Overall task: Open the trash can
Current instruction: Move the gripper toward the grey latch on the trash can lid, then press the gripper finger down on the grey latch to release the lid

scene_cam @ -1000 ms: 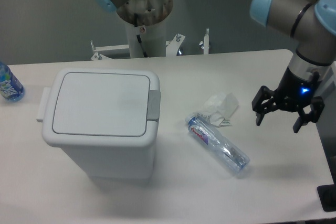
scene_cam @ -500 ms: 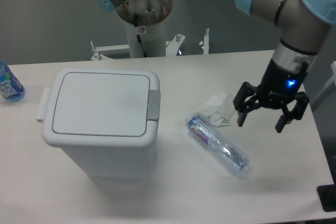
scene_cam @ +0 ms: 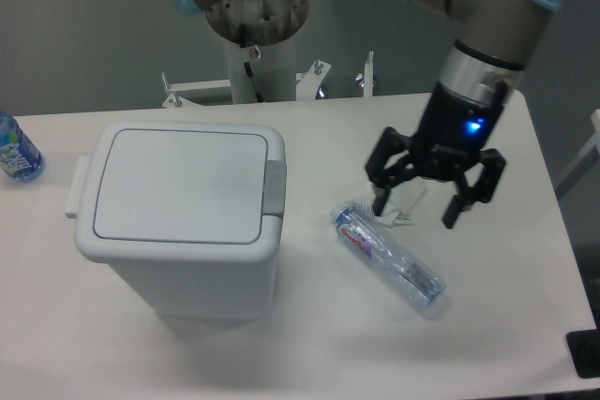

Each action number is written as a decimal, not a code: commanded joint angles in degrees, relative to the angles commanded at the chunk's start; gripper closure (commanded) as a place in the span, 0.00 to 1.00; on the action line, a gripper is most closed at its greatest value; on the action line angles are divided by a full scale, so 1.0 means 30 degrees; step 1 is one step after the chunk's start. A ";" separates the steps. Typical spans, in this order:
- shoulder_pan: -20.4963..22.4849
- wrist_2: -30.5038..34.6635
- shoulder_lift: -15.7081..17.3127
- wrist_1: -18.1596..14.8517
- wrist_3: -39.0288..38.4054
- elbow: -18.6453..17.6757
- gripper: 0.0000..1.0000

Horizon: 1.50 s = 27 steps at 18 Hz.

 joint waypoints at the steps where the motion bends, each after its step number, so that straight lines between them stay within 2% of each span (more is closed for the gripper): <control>1: -0.0176 0.0000 0.0440 0.0087 0.0029 -0.0615 0.00; 4: -0.0353 0.0059 0.1060 0.0176 0.0001 -0.1440 0.00; 12: -0.0997 0.0088 0.0797 0.0410 0.0000 -0.1470 0.00; 27: -0.1291 0.0234 0.0474 0.0703 0.0088 -0.1617 0.00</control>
